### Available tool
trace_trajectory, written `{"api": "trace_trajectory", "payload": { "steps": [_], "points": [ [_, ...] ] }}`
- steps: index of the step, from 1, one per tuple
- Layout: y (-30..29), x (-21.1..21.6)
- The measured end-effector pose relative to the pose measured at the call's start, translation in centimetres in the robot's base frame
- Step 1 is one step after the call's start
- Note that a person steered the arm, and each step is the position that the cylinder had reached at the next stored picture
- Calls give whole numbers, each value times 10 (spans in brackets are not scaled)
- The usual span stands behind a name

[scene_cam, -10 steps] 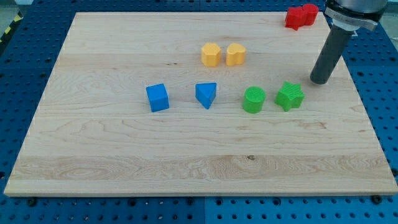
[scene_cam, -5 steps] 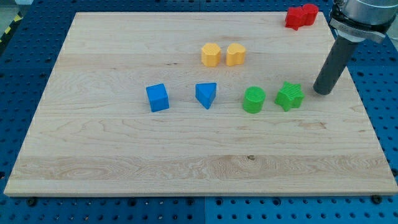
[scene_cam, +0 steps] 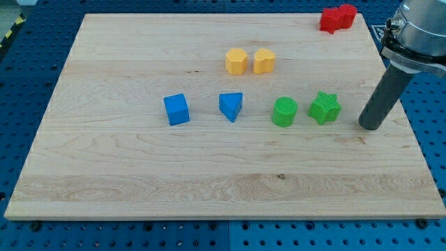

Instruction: Push the green star to the center right side of the board

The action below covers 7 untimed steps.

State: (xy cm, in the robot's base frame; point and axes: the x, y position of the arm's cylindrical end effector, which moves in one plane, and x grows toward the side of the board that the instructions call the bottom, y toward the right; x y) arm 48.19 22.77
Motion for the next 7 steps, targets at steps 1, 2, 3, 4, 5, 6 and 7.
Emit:
{"api": "trace_trajectory", "payload": {
  "steps": [1,2,3,4,5,6,7],
  "points": [
    [-3,0],
    [-33,-8],
    [-57,-12],
    [-82,-12],
    [-133,-13],
    [-181,-32],
    [-184,-50]
  ]
}}
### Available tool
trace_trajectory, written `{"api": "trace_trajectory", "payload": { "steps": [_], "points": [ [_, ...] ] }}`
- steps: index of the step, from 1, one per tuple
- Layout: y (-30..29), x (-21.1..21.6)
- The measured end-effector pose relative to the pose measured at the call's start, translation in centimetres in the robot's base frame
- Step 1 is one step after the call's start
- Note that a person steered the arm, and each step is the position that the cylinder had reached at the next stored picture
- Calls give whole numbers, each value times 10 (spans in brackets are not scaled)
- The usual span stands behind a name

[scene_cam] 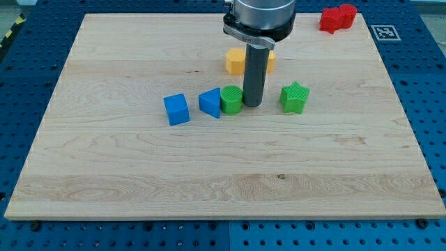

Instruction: Push the green star to the center right side of the board

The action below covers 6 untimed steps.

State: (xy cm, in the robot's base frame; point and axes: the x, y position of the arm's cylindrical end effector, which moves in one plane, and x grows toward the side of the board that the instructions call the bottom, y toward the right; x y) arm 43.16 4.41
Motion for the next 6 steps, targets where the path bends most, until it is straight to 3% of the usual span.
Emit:
{"api": "trace_trajectory", "payload": {
  "steps": [6],
  "points": [
    [154,4]
  ]
}}
